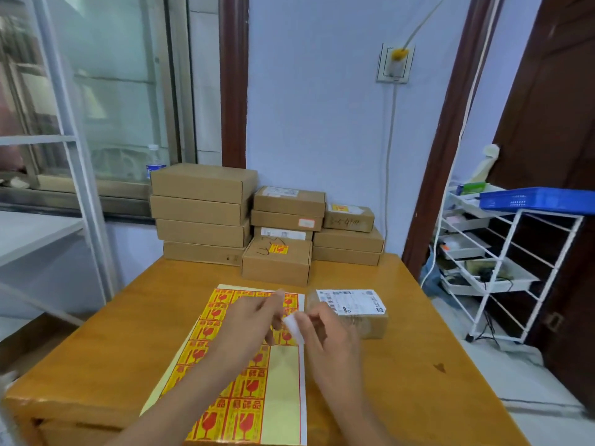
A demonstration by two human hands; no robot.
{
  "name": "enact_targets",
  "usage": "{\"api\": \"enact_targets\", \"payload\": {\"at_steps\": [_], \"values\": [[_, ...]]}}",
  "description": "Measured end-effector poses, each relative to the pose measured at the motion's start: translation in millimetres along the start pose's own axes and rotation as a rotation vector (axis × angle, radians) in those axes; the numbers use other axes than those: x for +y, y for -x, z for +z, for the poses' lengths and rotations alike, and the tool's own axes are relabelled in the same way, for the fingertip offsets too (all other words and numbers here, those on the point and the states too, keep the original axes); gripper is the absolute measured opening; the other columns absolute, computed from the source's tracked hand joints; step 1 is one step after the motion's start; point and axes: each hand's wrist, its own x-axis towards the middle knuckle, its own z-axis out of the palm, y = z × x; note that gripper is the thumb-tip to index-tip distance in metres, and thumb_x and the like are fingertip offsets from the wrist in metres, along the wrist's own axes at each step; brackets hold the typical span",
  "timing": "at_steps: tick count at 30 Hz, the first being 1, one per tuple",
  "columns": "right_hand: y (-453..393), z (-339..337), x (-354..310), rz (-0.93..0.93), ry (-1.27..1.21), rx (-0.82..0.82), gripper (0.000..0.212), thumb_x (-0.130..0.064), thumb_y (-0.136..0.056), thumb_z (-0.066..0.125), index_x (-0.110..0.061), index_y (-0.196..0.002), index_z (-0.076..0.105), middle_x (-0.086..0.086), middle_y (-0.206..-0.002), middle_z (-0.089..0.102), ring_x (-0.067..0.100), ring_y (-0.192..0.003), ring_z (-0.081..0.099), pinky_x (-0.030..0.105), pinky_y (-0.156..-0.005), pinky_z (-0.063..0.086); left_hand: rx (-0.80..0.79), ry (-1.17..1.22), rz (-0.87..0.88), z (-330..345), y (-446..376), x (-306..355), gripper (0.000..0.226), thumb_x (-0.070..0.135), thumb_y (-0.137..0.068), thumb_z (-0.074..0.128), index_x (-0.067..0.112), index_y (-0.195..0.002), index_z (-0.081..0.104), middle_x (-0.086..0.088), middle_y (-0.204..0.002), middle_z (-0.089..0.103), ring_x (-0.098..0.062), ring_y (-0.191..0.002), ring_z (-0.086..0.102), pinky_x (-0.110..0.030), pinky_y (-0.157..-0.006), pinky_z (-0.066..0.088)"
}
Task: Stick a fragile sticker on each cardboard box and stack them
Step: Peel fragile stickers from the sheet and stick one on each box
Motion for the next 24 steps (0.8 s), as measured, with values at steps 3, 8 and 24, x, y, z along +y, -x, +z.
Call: {"api": "enact_targets", "payload": {"at_steps": [3, 8, 24], "values": [[0, -1, 1, -0.036, 0.007, 0.045, 0.034, -0.064, -0.100, 0.047, -0.035, -0.084, 0.053, -0.019, -0.073, 0.053, 0.008, -0.067, 0.054, 0.027, -0.053, 0.040, -0.007, 0.202, -0.125, 10, -3, 2, 0.035, 0.041, -0.098, 0.063, 0.014, -0.081, 0.077, -0.008, -0.075, 0.073, -0.019, -0.058, 0.063, -0.033, -0.055, 0.044], [-1, 2, 1, -0.050, 0.068, 0.026, 0.030, -0.064, -0.097, 0.056, -0.037, -0.086, 0.055, -0.018, -0.091, 0.049, 0.005, -0.075, 0.057, 0.028, -0.055, 0.048, -0.010, 0.450, -0.095, 19, -3, -3, 0.010, 0.018, -0.095, 0.070, 0.010, -0.100, 0.074, -0.009, -0.081, 0.073, -0.022, -0.071, 0.071, -0.034, -0.065, 0.059], [-9, -3, 5, 0.362, -0.186, -0.055, 0.015, -0.044, -0.096, 0.069, -0.033, -0.093, 0.058, -0.001, -0.077, 0.062, 0.013, -0.071, 0.060, 0.033, -0.063, 0.053, -0.049, 0.328, 0.059, 20, -1, -31, 0.033, 0.007, -0.085, 0.079, 0.025, -0.111, 0.071, 0.007, -0.107, 0.075, -0.020, -0.087, 0.074, -0.029, -0.064, 0.059]]}}
